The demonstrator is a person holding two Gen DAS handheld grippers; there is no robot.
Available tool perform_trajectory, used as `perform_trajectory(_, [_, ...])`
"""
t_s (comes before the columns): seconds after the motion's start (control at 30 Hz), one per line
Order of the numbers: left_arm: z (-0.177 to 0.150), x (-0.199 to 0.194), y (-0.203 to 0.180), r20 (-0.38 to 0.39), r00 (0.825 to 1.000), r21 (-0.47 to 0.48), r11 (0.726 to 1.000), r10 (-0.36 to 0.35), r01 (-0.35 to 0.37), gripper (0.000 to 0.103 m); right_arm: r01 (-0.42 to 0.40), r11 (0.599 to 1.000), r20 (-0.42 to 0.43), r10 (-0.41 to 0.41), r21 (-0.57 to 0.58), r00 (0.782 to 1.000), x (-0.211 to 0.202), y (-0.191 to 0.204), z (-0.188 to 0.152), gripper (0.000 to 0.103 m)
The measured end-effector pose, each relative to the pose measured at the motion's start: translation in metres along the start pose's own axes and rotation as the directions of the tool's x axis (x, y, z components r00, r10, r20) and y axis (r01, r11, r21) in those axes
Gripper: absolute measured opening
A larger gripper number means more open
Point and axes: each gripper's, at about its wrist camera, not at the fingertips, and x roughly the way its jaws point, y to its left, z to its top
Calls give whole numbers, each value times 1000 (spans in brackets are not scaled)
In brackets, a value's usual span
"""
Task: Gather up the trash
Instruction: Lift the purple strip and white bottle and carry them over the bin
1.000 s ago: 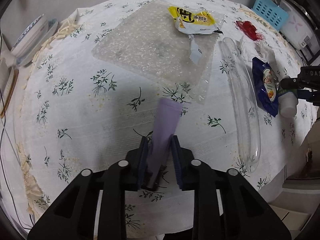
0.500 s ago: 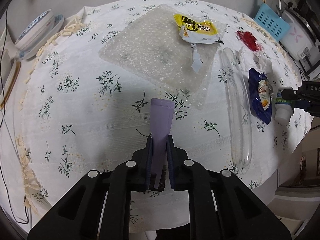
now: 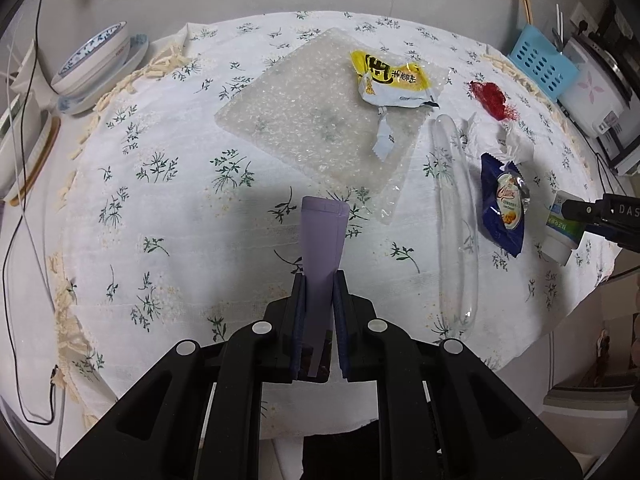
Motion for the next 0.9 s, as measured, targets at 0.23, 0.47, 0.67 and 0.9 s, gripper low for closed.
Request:
perform_trajectory(0.23, [-7,-13,-7,20,1000,-15,1000,3,-3,13,-5,999,26,7,-51,1000,-12,3,-10,40])
perform_trajectory(0.47, [-17,-26,-19,34,999,-19,1000,-2,2,13,-2,993,57,9,-114,998,-27,7,-25,40])
perform_trajectory(0.67, [-29,-41,-29,52,999,-25,1000,-8,9,13,7,986,88,8,-166,996,-42,8,-43,40])
perform_trajectory(0.9, [-43,-53,-38,63,998,-37,999,-12,14,13,8,975,126,21,-222,992,-58,12,-65,40])
